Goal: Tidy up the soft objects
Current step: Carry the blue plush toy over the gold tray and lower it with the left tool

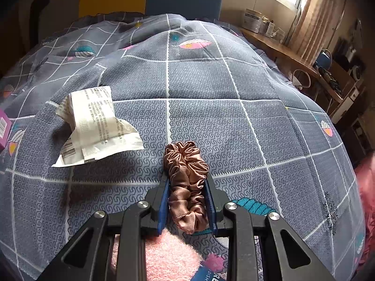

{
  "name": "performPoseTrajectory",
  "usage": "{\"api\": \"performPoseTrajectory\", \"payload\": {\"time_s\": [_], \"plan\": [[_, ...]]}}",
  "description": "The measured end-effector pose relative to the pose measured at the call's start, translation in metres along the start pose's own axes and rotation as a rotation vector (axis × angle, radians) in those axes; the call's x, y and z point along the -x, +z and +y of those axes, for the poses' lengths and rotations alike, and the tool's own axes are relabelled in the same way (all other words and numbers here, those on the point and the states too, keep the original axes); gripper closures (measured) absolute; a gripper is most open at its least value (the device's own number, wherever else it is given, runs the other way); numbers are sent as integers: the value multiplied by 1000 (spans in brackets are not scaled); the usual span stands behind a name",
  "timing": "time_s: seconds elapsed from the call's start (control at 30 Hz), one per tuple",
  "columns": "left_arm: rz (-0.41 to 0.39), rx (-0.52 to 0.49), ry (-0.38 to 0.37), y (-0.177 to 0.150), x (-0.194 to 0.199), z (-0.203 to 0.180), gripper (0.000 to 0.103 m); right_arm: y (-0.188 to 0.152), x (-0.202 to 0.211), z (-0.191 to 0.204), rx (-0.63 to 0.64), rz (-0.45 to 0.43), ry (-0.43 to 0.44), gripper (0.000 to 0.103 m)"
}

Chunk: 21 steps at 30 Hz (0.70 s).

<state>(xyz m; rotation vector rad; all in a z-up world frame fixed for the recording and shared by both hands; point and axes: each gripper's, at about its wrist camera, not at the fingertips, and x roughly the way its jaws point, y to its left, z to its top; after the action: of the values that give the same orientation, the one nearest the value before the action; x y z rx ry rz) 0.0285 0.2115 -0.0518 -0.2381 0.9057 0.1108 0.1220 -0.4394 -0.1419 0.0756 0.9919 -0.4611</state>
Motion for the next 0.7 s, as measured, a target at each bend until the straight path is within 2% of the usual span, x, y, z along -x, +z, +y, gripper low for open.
{"api": "performPoseTrajectory", "payload": {"time_s": [0.1,0.23,0.5,0.57,0.6,0.7], "plan": [[27,-47,-74,-6,-8,-20,45,0,0,0,0,0,0,76],[69,-115,-93,-13,-21,-43,45,0,0,0,1,0,-1,76],[153,-139,-11,-13,-58,-46,45,0,-1,1,12,1,-8,76],[163,-171,41,-12,-68,-48,44,0,-1,1,14,1,-9,76],[167,-166,58,-12,-71,-47,40,0,-1,1,15,1,-9,76],[194,-140,59,-9,-80,-42,36,0,-1,1,13,2,-7,76]]}}
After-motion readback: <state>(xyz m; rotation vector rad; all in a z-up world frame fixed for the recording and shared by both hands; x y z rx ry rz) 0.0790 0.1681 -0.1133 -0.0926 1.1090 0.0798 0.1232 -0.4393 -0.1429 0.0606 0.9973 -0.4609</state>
